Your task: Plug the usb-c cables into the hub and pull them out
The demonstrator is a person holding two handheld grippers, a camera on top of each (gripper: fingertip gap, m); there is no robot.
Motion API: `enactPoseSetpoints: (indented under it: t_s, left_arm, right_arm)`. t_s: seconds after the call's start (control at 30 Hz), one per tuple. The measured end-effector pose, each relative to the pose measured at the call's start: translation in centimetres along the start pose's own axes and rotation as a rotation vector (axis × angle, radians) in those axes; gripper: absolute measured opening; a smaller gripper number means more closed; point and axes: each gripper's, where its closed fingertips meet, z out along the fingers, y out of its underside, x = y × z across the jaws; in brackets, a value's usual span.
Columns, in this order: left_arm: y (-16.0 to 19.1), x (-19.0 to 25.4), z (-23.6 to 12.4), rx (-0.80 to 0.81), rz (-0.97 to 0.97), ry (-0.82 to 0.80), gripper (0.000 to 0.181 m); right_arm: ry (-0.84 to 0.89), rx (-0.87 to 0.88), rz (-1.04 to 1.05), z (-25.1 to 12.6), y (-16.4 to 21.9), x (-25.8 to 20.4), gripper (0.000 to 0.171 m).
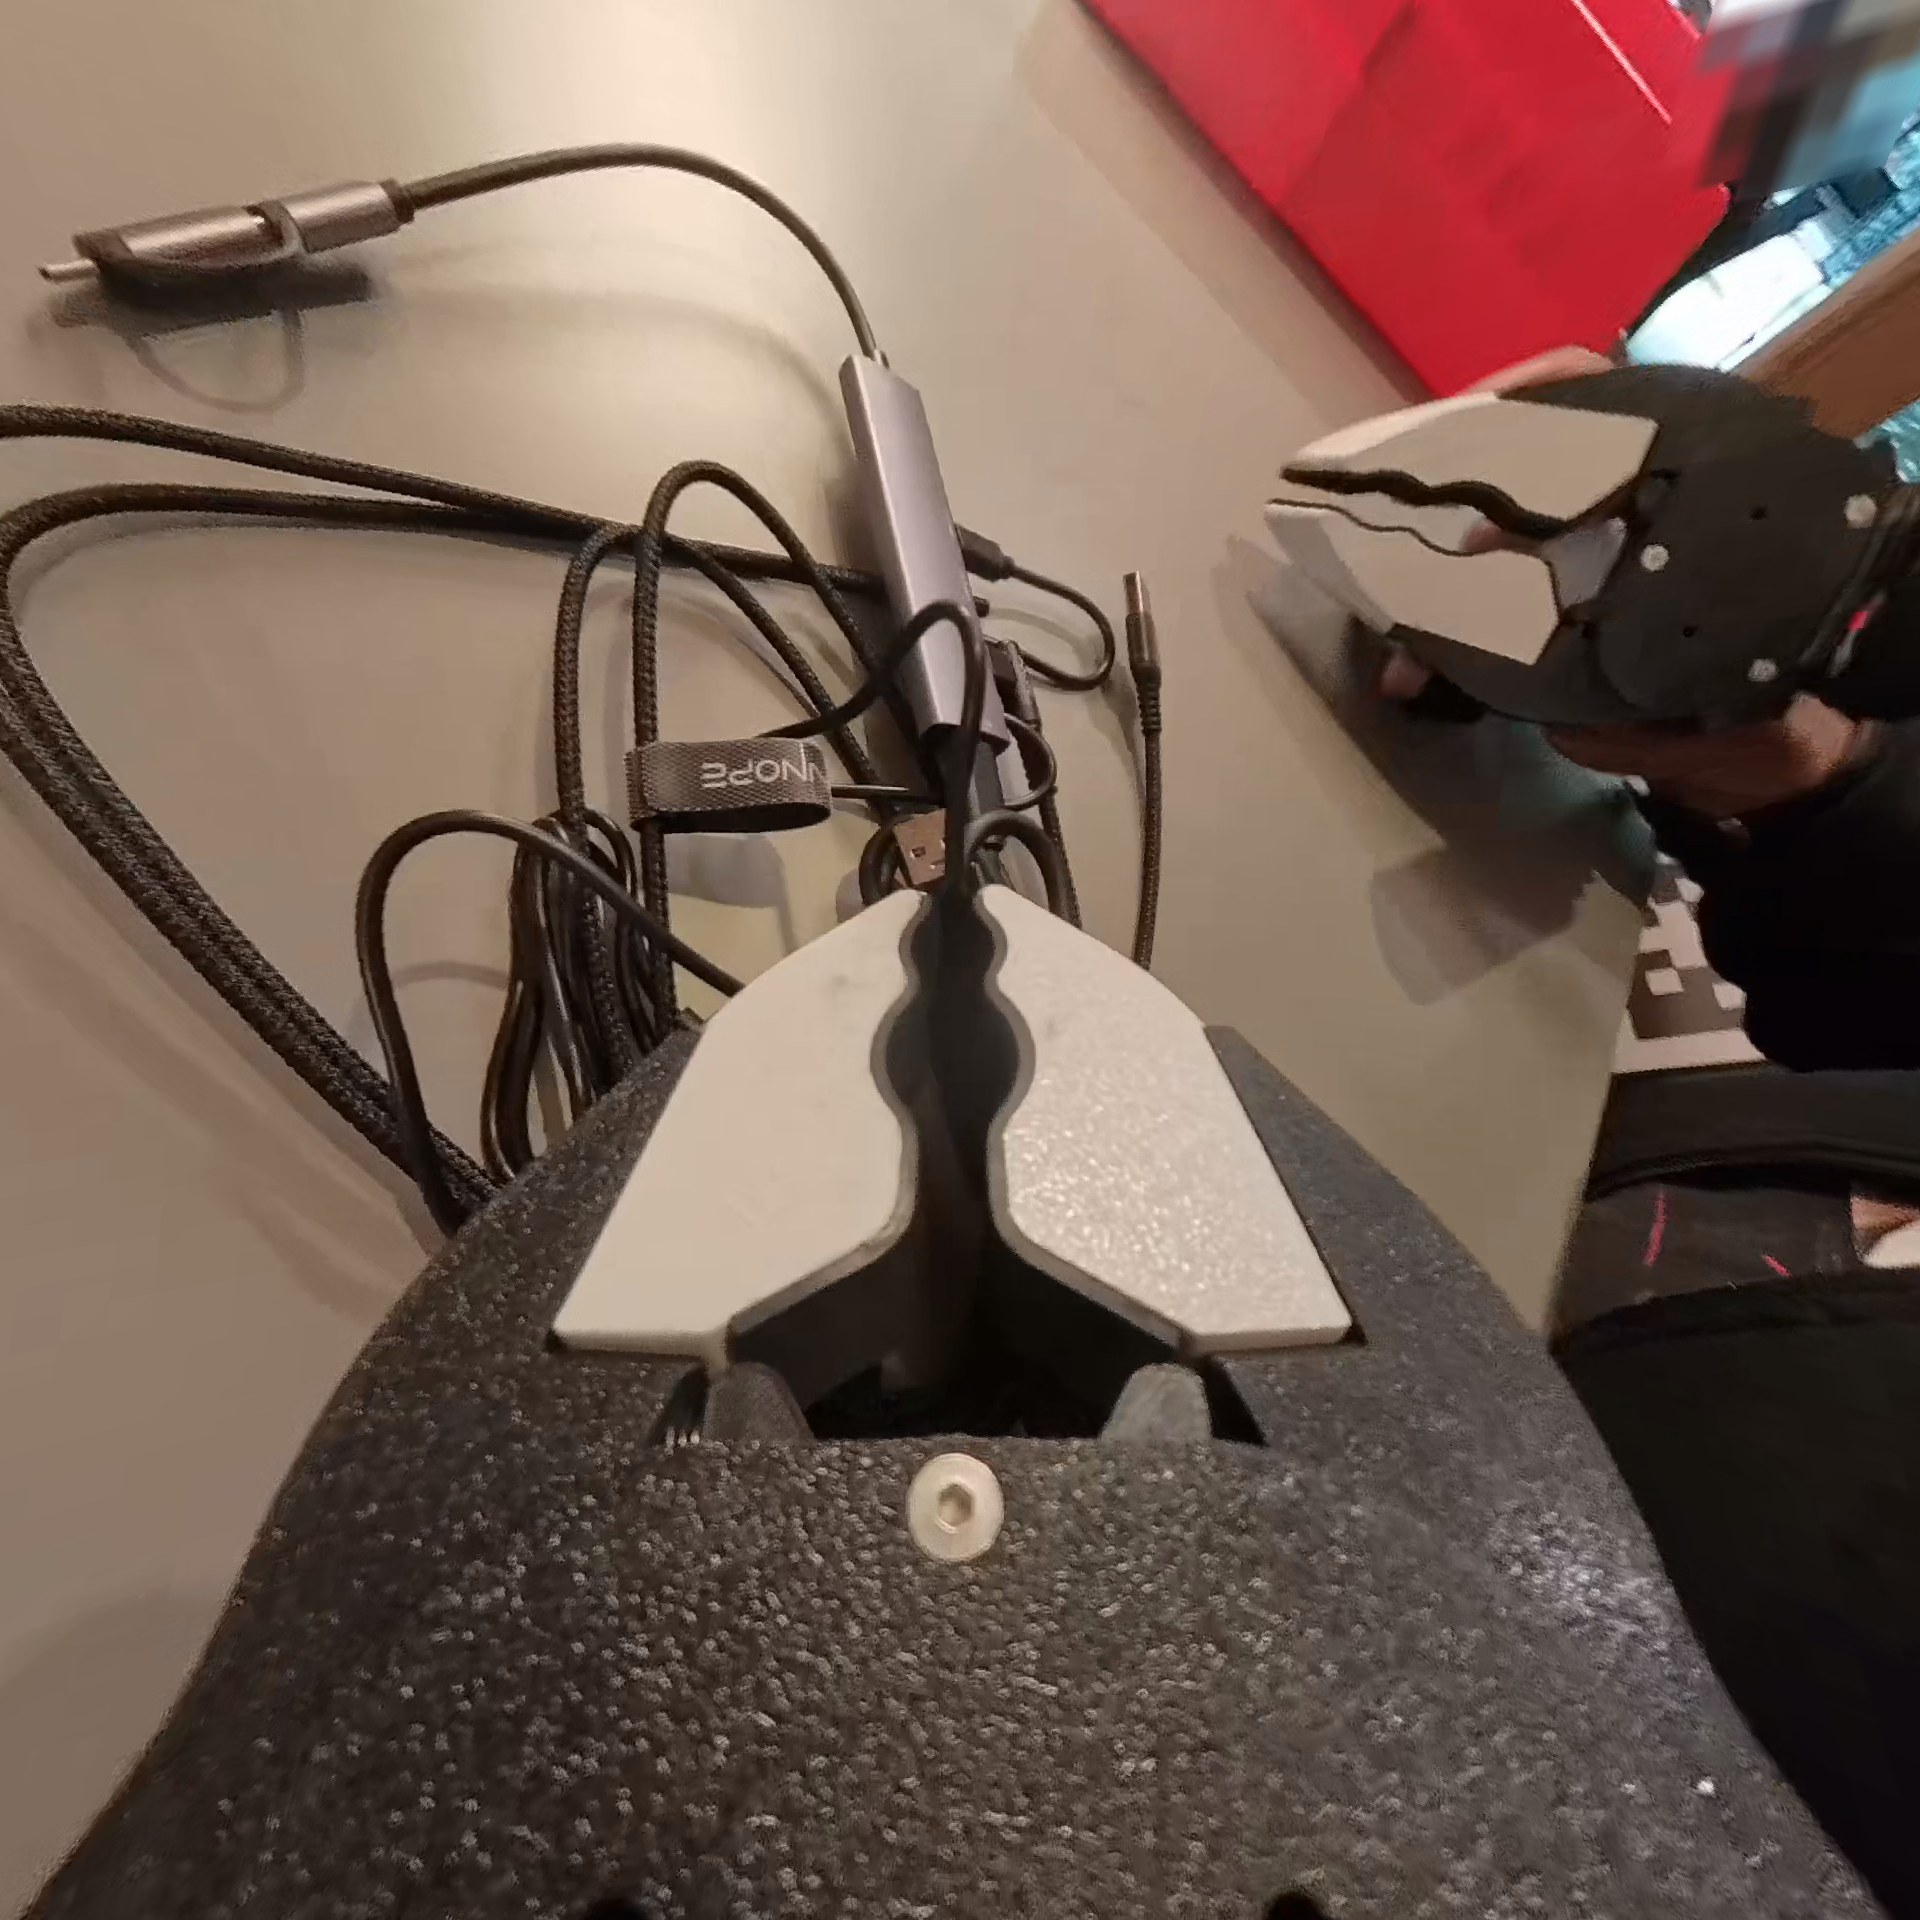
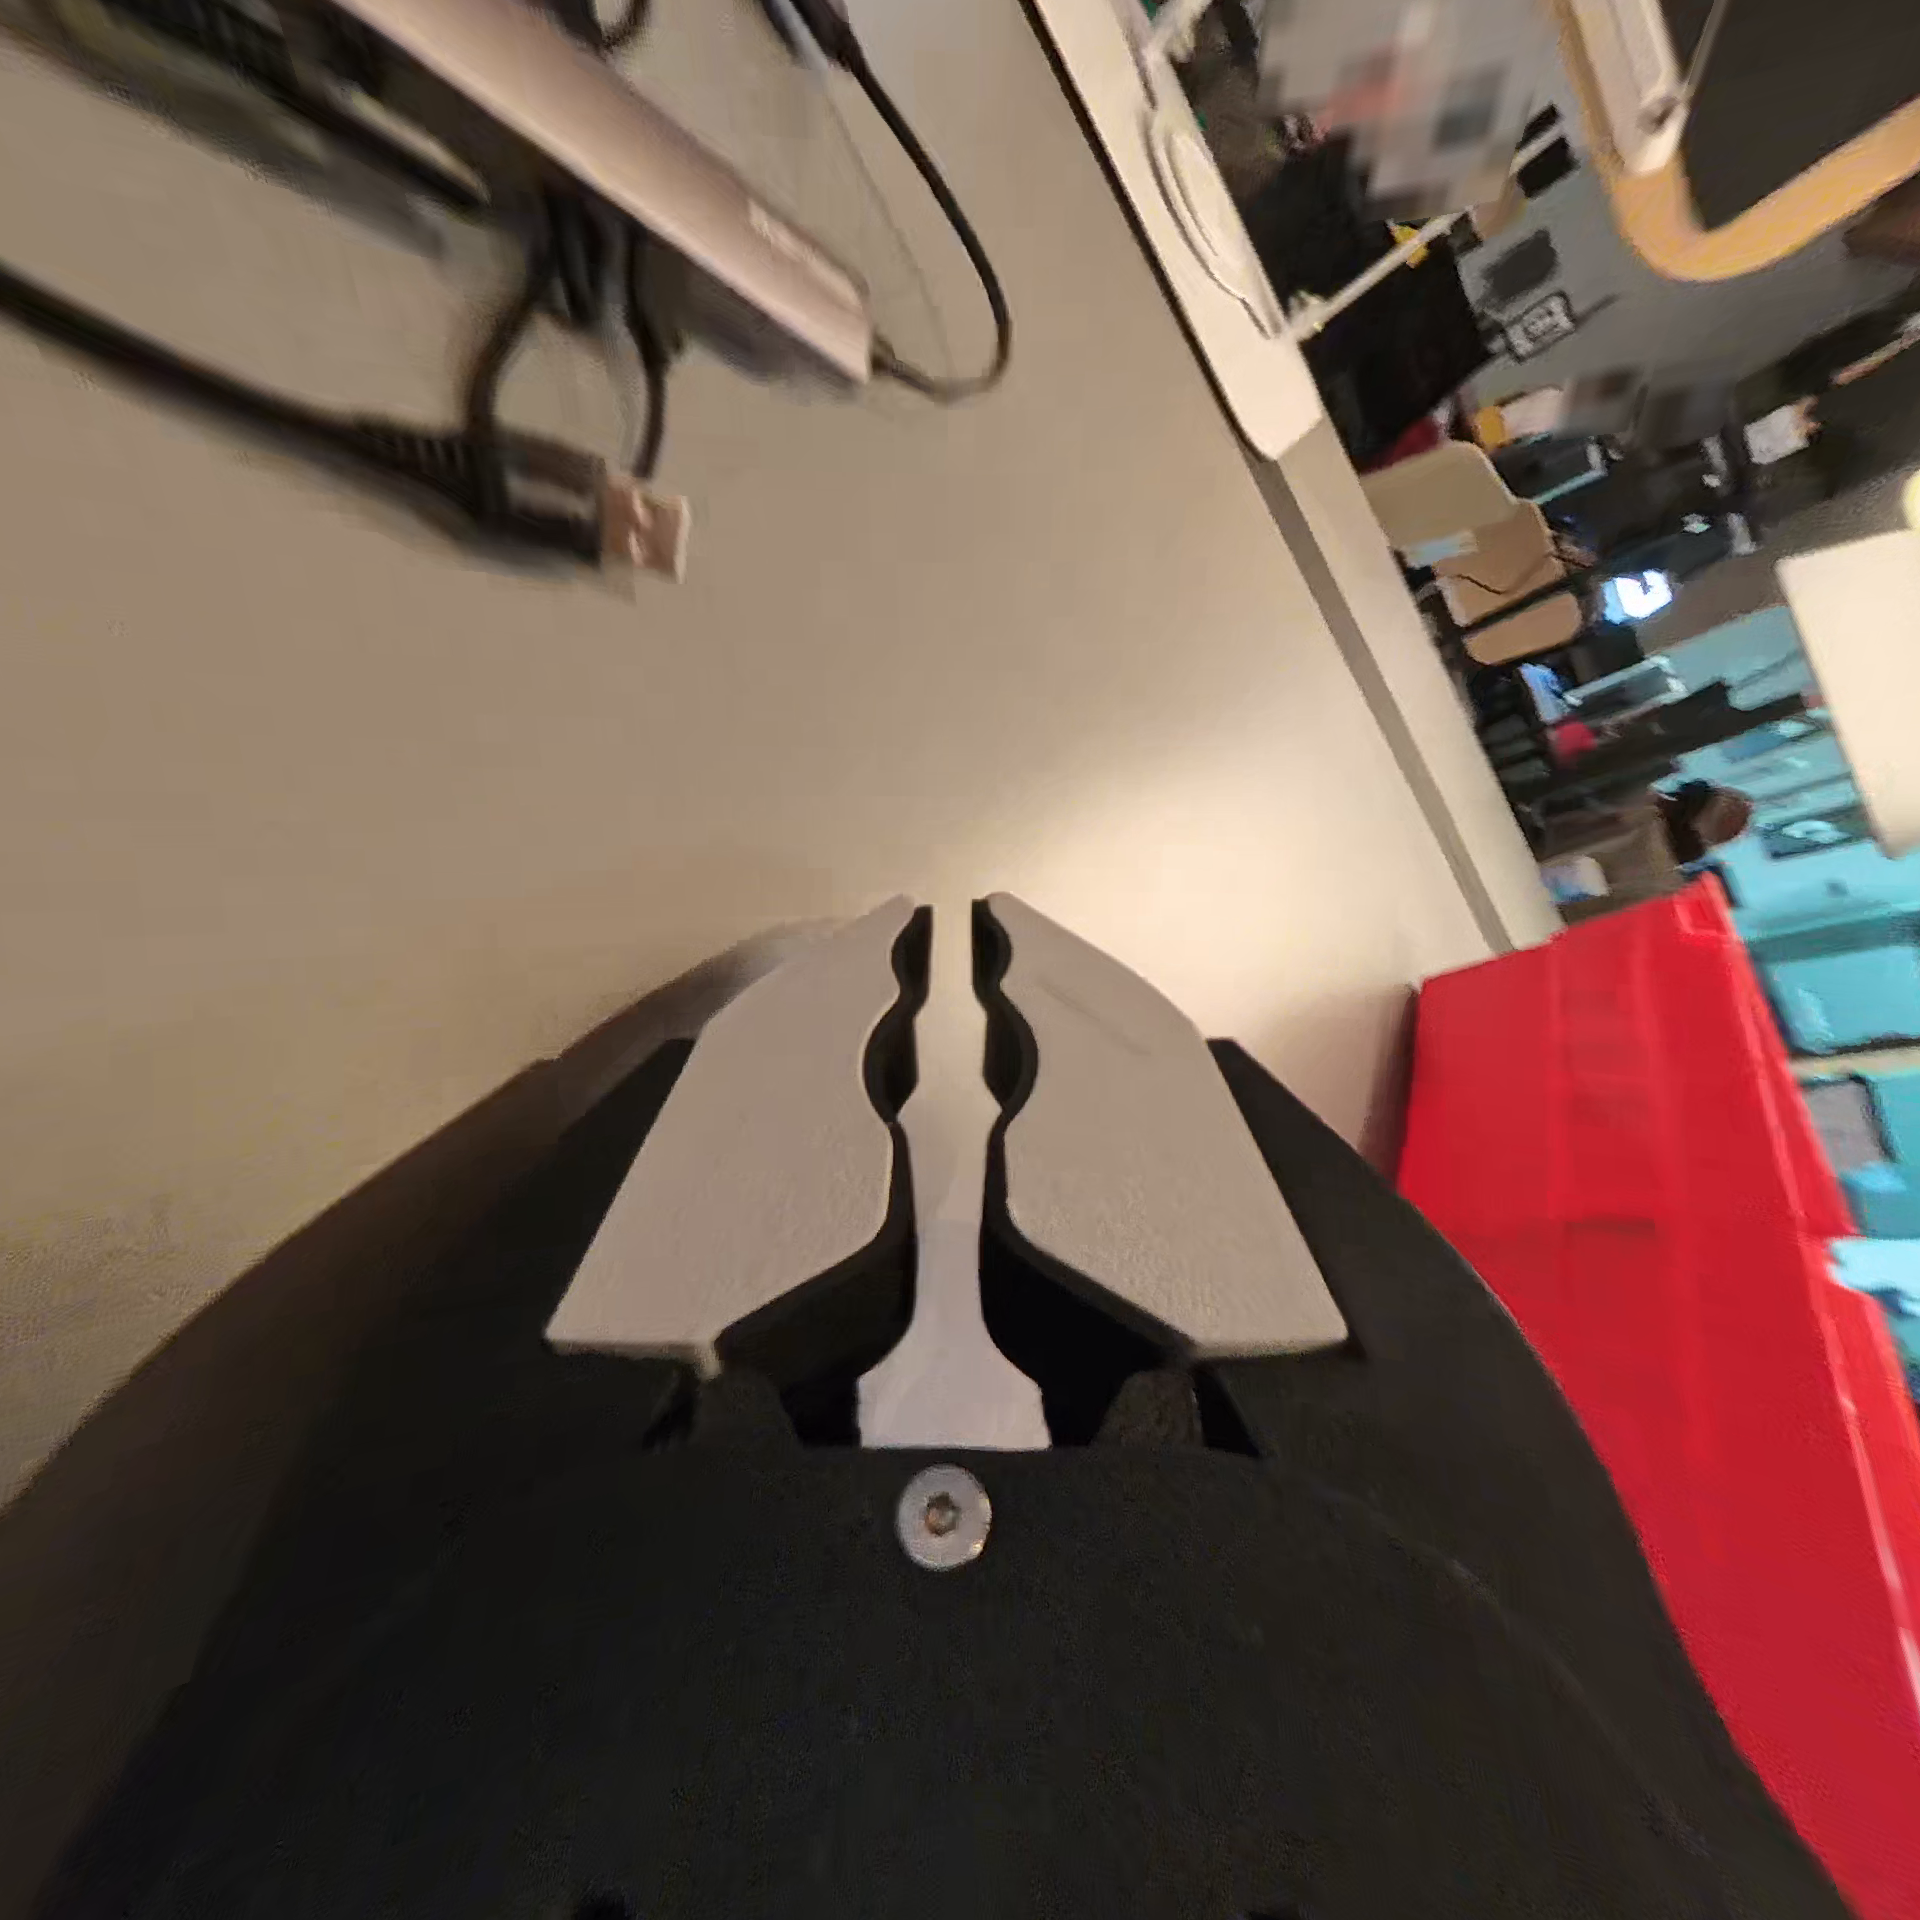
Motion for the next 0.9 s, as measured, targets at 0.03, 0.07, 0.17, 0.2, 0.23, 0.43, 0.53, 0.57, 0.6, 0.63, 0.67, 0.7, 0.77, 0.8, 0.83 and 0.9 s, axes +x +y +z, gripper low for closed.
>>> enactPoseSetpoints:
  t_s: [0.03,0.07,0.17,0.2,0.23,0.43,0.53,0.57,0.6,0.63,0.67,0.7,0.77,0.8,0.83,0.9]
  left_arm:
    - [0.2,0.6,0.1,-0.019,0.008,0.025,0.008]
    - [0.5,1.1,0.2,-0.04,0.017,0.045,0.009]
    - [0.6,1.9,0.3,-0.066,0.05,0.031,0.012]
    - [0.5,2.0,0.3,-0.058,0.055,0.018,0.014]
    - [0.2,2.2,0.2,-0.046,0.053,0.009,0.017]
    - [-1.5,2.5,-1.1,0.052,0.052,-0.08,0.027]
    - [-2.6,3.1,-1.8,0.093,0.091,-0.132,0.027]
    - [-3.1,3.4,-2.0,0.108,0.108,-0.146,0.027]
    - [-3.6,3.9,-2.1,0.121,0.127,-0.156,0.027]
    - [-4.1,4.3,-2.1,0.13,0.146,-0.163,0.028]
    - [-4.6,4.8,-1.9,0.133,0.163,-0.171,0.028]
    - [-5.0,5.1,-1.7,0.128,0.18,-0.18,0.028]
    - [-5.5,5.6,-0.8,0.101,0.214,-0.206,0.028]
    - [-5.8,5.7,-0.2,0.084,0.235,-0.219,0.028]
    - [-5.9,5.8,0.5,0.065,0.257,-0.234,0.028]
    - [-5.9,5.4,1.9,0.013,0.295,-0.287,0.028]
  right_arm:
    - [-0.06,0.036,0.033,0.1,-0.9,-0.5,0.01]
    - [-0.115,0.076,0.079,0.2,-2.0,-0.8,0.011]
    - [-0.255,0.199,0.291,0.2,-5.2,-0.7,0.012]
    - [-0.301,0.22,0.355,0.3,-6.1,-0.7,0.012]
    - [-0.352,0.224,0.402,0.5,-6.7,-0.9,0.012]
    - [-0.573,0.053,0.43,2.1,-6.4,-4.5,0.021]
    - [-0.626,-0.005,0.34,2.3,-6.0,-6.0,0.022]
    - [-0.623,-0.015,0.31,2.4,-5.9,-6.2,0.022]
    - [-0.613,-0.012,0.289,2.4,-6.0,-6.3,0.02]
    - [-0.611,-0.008,0.277,2.4,-6.1,-6.5,0.016]
    - [-0.604,-0.005,0.276,2.4,-6.2,-6.5,0.015]
    - [-0.606,-0.003,0.278,2.4,-6.2,-6.5,0.012]
    - [-0.598,-0.011,0.289,2.5,-6.1,-6.3,0.006]
    - [-0.603,-0.012,0.293,2.5,-6.1,-6.4,0.006]
    - [-0.606,-0.013,0.295,2.5,-6.1,-6.4,0.006]
    - [-0.608,-0.013,0.297,2.5,-6.1,-6.4,0.005]
